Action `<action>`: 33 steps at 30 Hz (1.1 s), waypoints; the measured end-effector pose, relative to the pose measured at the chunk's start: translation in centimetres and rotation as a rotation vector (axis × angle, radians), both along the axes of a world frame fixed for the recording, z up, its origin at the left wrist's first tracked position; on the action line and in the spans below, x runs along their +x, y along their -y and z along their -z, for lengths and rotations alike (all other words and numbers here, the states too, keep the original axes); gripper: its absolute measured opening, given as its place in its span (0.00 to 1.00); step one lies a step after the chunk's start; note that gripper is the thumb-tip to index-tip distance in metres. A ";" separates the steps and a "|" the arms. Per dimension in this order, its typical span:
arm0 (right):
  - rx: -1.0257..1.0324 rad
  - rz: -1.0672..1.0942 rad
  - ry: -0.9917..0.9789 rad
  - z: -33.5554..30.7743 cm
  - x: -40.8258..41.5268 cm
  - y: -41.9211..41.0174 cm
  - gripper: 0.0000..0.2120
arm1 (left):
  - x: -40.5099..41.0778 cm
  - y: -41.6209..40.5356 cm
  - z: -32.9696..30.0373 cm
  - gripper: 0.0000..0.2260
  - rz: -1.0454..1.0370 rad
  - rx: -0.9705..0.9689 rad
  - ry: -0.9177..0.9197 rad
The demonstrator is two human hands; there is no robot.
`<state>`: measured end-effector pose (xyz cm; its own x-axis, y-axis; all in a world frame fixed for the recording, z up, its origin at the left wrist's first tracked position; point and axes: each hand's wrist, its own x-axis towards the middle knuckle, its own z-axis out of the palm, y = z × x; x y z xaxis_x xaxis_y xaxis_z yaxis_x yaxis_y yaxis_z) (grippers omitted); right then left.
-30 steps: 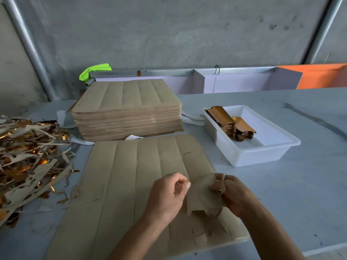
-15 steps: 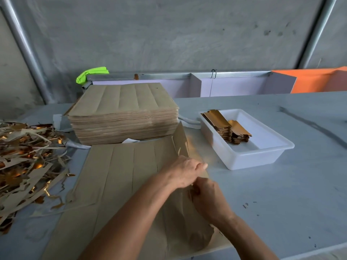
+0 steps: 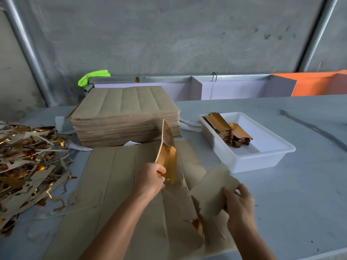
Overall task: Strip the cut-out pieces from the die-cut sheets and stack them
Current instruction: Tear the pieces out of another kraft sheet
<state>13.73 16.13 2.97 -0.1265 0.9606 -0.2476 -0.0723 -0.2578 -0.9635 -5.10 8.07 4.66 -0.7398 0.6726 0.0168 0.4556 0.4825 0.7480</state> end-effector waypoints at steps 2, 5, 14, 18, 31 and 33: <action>0.130 0.117 0.010 -0.9 0.3 -0.9 0.10 | -0.3 0.5 0.0 0.17 0.033 0.028 0.012; 0.464 0.084 0.219 -2.0 0.2 -2.2 0.23 | -0.2 0.9 -0.2 0.26 0.093 0.123 0.045; 1.247 -0.360 0.894 -3.5 -6.5 -1.2 0.14 | 1.4 -1.6 -1.0 0.22 0.068 0.271 0.104; 1.284 -0.525 0.833 -2.5 -7.6 -0.3 0.09 | 1.3 -2.0 -0.9 0.16 0.025 0.300 0.093; 1.232 -0.621 0.973 -2.2 -7.6 0.0 0.18 | 1.7 -1.4 -0.7 0.25 0.160 0.194 0.029; 1.211 -0.618 0.977 -2.0 -7.9 0.0 0.15 | 1.9 -1.3 -1.0 0.24 0.174 0.204 0.007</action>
<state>5.79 16.13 5.01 -0.7894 0.5108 0.3405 0.4556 0.8592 -0.2328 -3.25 9.40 5.68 -0.6139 0.7729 0.1603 0.5130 0.2363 0.8252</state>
